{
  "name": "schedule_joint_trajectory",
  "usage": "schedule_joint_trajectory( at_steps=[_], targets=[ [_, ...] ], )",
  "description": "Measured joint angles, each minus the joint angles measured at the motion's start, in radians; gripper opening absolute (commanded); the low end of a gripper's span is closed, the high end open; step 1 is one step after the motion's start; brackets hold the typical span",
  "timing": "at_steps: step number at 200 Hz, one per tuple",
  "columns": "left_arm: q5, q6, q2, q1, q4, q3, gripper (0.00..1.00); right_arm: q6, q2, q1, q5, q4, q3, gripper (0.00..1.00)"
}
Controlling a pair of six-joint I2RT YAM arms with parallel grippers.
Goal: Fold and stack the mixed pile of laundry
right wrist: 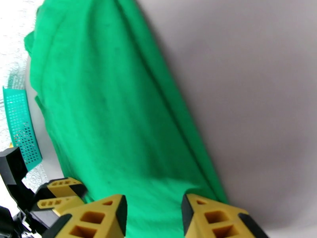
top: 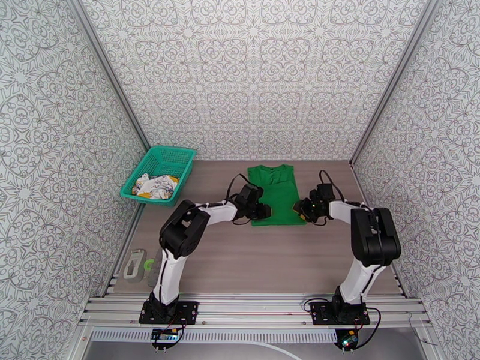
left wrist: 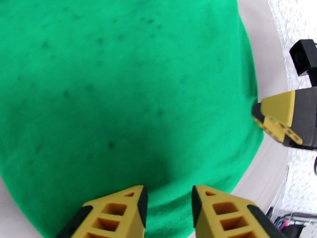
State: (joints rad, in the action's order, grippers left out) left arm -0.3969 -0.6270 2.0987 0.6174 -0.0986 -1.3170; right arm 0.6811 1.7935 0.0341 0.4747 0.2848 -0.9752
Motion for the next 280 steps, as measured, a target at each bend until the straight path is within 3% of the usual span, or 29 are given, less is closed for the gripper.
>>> schedule_joint_trajectory(
  at_steps=[15,39,88,139,185,226,280],
  targets=[
    [-0.006,0.040,-0.036,-0.015,-0.045,0.034,0.37,-0.010,-0.040,0.000,-0.019,0.034,0.035,0.44],
    [-0.024,0.102,-0.081,-0.023,-0.117,0.065,0.48,-0.029,-0.102,0.000,-0.028,0.070,0.094,0.45],
    [-0.003,0.126,-0.187,0.030,-0.220,0.069,0.52,-0.061,-0.248,0.000,-0.050,0.197,0.142,0.50],
    [0.089,-0.006,-0.447,0.012,-0.158,0.275,0.58,-0.057,-0.344,-0.019,-0.002,0.266,0.165,0.52],
    [0.124,-0.156,-0.436,-0.005,-0.077,0.470,0.67,0.094,-0.277,-0.021,0.096,0.146,0.237,0.48],
    [0.132,-0.288,-0.396,-0.008,0.048,0.494,0.65,0.196,-0.195,-0.021,0.099,0.038,0.238,0.47],
    [0.130,-0.395,-0.316,-0.001,0.101,0.438,0.50,0.243,-0.177,-0.021,0.109,0.014,0.238,0.42]
  ],
)
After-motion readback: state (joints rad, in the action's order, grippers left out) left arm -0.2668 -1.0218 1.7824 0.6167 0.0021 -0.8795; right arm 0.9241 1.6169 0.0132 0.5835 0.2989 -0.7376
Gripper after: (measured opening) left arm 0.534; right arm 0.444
